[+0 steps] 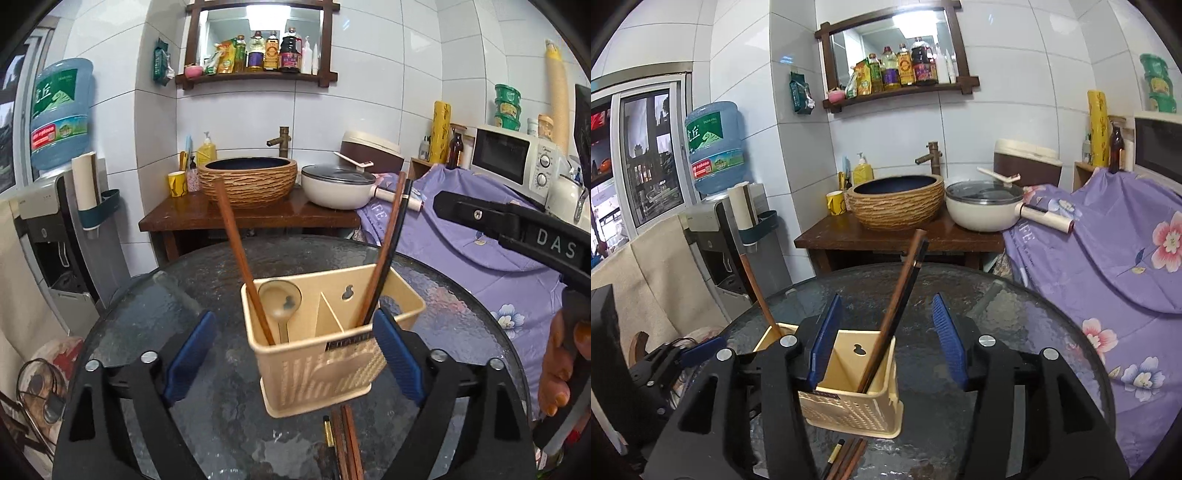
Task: Organize utensils
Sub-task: 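Lower the spoon into the holder and open both tools, then withdraw, then move the left tool to a wooden-handled spoon while the right tool moves to brown chopsticks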
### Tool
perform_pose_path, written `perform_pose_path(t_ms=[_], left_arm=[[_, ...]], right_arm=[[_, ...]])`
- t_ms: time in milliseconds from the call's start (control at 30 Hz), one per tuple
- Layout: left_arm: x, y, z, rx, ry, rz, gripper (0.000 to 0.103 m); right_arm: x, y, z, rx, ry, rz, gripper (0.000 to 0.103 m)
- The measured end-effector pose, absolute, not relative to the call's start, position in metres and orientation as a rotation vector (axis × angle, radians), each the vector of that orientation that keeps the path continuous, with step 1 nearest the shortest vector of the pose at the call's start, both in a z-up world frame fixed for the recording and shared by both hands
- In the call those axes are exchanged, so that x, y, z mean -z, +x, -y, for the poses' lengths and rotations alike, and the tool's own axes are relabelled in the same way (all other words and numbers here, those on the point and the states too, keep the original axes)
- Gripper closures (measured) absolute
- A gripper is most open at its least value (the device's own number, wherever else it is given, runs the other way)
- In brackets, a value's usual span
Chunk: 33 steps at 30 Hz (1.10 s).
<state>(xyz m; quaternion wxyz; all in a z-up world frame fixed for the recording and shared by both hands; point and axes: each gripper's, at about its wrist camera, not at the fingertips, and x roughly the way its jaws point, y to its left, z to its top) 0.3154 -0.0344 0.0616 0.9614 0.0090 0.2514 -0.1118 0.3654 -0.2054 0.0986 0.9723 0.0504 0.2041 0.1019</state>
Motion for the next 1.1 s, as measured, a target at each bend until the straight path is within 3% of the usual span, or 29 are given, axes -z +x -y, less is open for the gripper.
perform_pose_path(t_ms=[67, 300, 400, 800, 1100], left_arm=[[-0.059, 0.303, 0.028, 0.221, 0.001, -0.507, 0.011], [-0.041, 0.275, 0.006, 0.225, -0.050, -0.544, 0.007], [-0.029, 0.266, -0.001, 0.199, -0.040, -0.548, 0.007], [0.031, 0.234, -0.016, 0.152, 0.004, -0.706, 0.007], [0.055, 0.213, -0.019, 0.203, -0.013, -0.769, 0.008]], right_arm=[[-0.098, 0.353, 0.204, -0.208, 0.074, -0.400, 0.040], [-0.085, 0.303, 0.196, -0.260, 0.010, -0.386, 0.028], [-0.068, 0.284, 0.188, -0.282, -0.019, -0.405, 0.019], [0.037, 0.264, 0.179, -0.250, -0.052, -0.642, 0.018], [0.081, 0.266, 0.169, -0.280, -0.024, -0.787, 0.019]])
